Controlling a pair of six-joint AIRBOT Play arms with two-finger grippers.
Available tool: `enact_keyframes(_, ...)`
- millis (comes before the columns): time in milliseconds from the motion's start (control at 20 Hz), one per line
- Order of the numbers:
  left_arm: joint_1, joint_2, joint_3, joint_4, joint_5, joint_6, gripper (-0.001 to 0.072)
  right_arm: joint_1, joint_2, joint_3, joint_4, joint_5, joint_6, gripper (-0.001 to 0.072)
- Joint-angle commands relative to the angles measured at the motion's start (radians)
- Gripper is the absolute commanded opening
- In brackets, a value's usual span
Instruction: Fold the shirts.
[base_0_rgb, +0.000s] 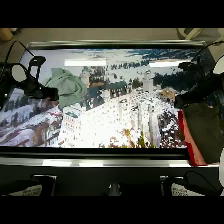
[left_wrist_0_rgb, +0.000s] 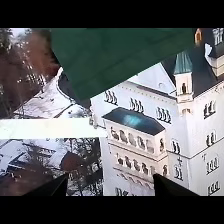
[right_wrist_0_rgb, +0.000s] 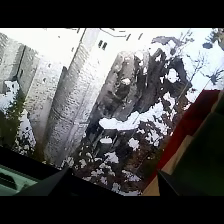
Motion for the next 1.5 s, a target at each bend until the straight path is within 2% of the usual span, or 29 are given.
enact_keyframes(0, -0.001, -0.001, 0.0, 0.0, 0.0, 0.0, 0.0605, 0.0, 0.0, 0.0, 0.0, 0.0, 0.0, 0.0563)
enact_keyframes(700, -0.001, -0.002, -0.001, 0.0, 0.006, -0.002, 0.0604, 0.0, 0.0, 0.0, 0.0, 0.0, 0.0, 0.0563)
enact_keyframes(950, -0.003, -0.034, -0.001, -0.035, 0.19, -0.014, 0.0607, 0.0, -0.001, 0.0, 0.0, -0.093, 0.0, 0.0563)
enact_keyframes(1000, -0.002, -0.042, 0.0, -0.033, 0.251, -0.016, 0.0635, 0.0, -0.001, 0.0, 0.0, -0.124, 0.0, 0.0562)
enact_keyframes(1050, 0.007, -0.057, 0.008, -0.033, 0.316, -0.031, 0.0714, 0.0, -0.001, 0.0, 0.0, -0.165, 0.0, 0.0563)
enact_keyframes(1150, 0.048, -0.13, 0.076, -0.009, 0.367, -0.1, 0.0714, 0.0, -0.001, -0.001, 0.002, -0.249, 0.0, 0.0564)
enact_keyframes(1250, 0.111, -0.268, 0.205, 0.008, 0.349, -0.135, 0.0715, 0.0, -0.003, -0.001, 0.024, -0.301, 0.0, 0.0564)
enact_keyframes(1450, 0.182, -0.58, 0.507, 0.008, 0.163, -0.18, 0.072, 0.0, -0.024, -0.002, 0.089, -0.248, -0.032, 0.0564)
